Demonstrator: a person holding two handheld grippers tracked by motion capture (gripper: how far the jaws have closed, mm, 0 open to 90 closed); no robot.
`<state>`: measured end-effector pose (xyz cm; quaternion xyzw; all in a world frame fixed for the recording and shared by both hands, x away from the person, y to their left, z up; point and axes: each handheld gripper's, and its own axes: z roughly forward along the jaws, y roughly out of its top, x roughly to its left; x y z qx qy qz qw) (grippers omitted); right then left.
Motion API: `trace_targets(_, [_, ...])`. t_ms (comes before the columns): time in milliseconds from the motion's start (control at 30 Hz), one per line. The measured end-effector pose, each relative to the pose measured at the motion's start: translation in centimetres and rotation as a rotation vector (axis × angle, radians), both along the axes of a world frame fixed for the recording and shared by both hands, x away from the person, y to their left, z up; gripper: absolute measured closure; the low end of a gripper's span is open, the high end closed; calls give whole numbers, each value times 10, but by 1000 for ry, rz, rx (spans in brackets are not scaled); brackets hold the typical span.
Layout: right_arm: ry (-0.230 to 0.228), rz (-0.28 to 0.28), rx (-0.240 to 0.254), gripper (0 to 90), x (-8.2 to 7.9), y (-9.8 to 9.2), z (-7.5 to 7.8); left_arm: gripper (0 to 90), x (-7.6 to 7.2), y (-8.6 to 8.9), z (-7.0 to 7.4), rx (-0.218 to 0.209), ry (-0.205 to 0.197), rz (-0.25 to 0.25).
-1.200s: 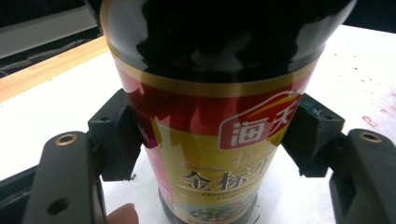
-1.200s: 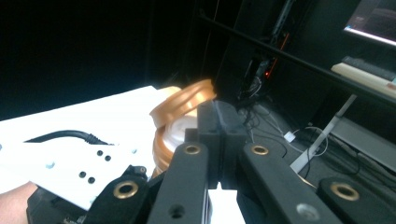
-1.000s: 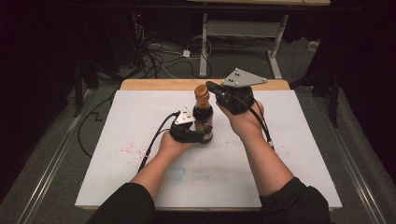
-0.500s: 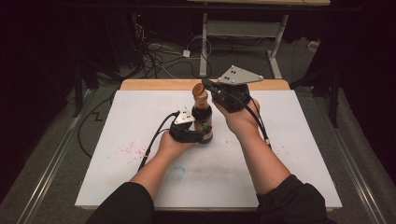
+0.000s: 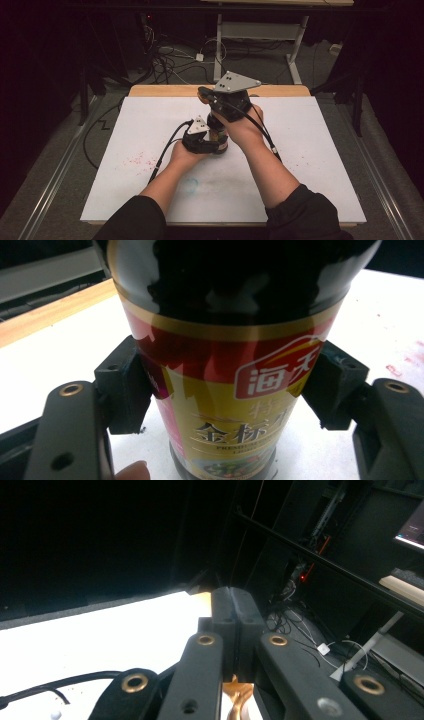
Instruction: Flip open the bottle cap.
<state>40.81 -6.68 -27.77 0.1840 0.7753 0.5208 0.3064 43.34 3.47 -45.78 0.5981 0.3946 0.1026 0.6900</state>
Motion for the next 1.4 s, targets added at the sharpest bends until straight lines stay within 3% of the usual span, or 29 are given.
trace_targets(200, [4, -28, 19, 900, -1, -19, 3, 278, 1, 0, 0, -2, 6, 8])
trace_targets(400, [28, -49, 30, 900, 0, -37, -5, 275, 0, 0, 2, -2, 18, 15])
trace_targets(467, [34, -55, 31, 900, 1, -43, -8, 273, 1, 0, 2, -20, 26, 16])
trace_targets(533, [44, -62, 35, 900, 1, -47, -10, 259, 1, 3, 2, 20, 25, 21])
trace_targets(600, [47, -67, 36, 900, 1, -52, -12, 235, 2, 13, 4, 100, 18, -26])
trace_targets(633, [46, -70, 35, 900, 1, -54, -13, 217, 1, 5, 7, -36, 40, 11])
trace_targets(700, [50, -77, 41, 900, 0, -58, -16, 185, 0, 7, 10, -55, 45, 8])
trace_targets(800, [58, -86, 47, 900, 0, -63, -19, 145, -3, 10, 12, -46, 47, 3])
trace_targets(967, [75, -100, 59, 695, 0, -70, -26, 136, -11, 19, 11, -37, 47, 0])
trace_targets(1133, [90, -106, 74, 516, -1, -76, -35, 59, -16, 30, 8, -32, 72, 15])
trace_targets(1300, [124, -93, 85, 283, 1, -82, -47, 0, -22, 40, 3, -37, 107, 25])
trace_targets(1400, [143, -100, 91, 25, 3, -84, -56, 0, -27, 45, 1, -33, 107, 17])
